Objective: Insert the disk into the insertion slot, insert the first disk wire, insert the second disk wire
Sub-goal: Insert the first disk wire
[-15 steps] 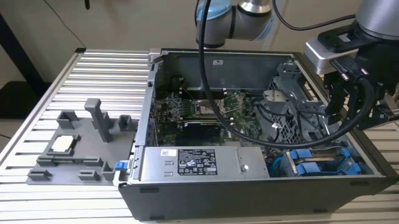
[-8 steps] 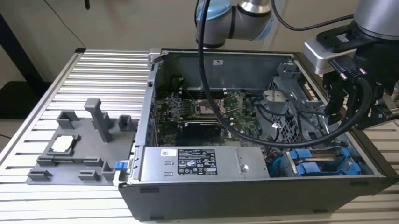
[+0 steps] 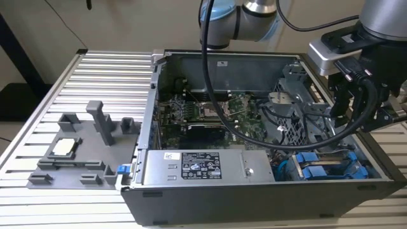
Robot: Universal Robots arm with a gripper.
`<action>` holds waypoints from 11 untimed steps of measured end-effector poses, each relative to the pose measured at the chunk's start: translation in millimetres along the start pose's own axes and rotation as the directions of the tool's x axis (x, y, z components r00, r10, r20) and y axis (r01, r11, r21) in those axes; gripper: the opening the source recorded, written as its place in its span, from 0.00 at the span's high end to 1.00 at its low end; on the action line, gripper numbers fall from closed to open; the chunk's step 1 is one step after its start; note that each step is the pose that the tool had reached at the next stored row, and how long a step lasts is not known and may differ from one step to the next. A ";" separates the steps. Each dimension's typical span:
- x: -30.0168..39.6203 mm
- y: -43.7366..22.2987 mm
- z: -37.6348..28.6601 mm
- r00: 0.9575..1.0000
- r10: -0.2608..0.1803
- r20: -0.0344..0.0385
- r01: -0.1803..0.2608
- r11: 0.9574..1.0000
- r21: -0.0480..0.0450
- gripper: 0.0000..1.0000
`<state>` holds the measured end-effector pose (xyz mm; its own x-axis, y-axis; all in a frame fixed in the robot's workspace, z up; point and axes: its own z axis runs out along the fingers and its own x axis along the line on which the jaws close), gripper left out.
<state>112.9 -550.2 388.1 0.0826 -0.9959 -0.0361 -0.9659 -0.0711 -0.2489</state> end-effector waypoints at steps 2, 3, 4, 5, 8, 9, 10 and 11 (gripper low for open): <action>0.0 0.0 0.0 1.000 0.000 0.000 0.000 1.000 0.000 0.53; 0.0 0.0 0.0 1.000 0.000 0.000 0.000 1.000 0.000 0.55; 0.0 0.0 0.0 1.000 0.000 0.000 0.000 1.000 0.000 0.55; 0.0 0.0 0.0 1.000 0.000 0.000 0.000 1.000 0.000 0.62; 0.0 0.0 0.0 1.000 0.000 0.000 0.000 1.000 0.000 0.74; 0.0 0.0 0.0 1.000 0.000 0.000 0.000 1.000 0.000 0.80; 0.0 0.0 0.0 1.000 0.000 0.000 0.000 1.000 0.000 0.80; 0.0 0.0 0.0 1.000 0.000 0.000 0.000 1.000 0.000 0.81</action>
<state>112.8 -550.2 388.1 0.0826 -0.9959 -0.0361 -0.9658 -0.0711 -0.2493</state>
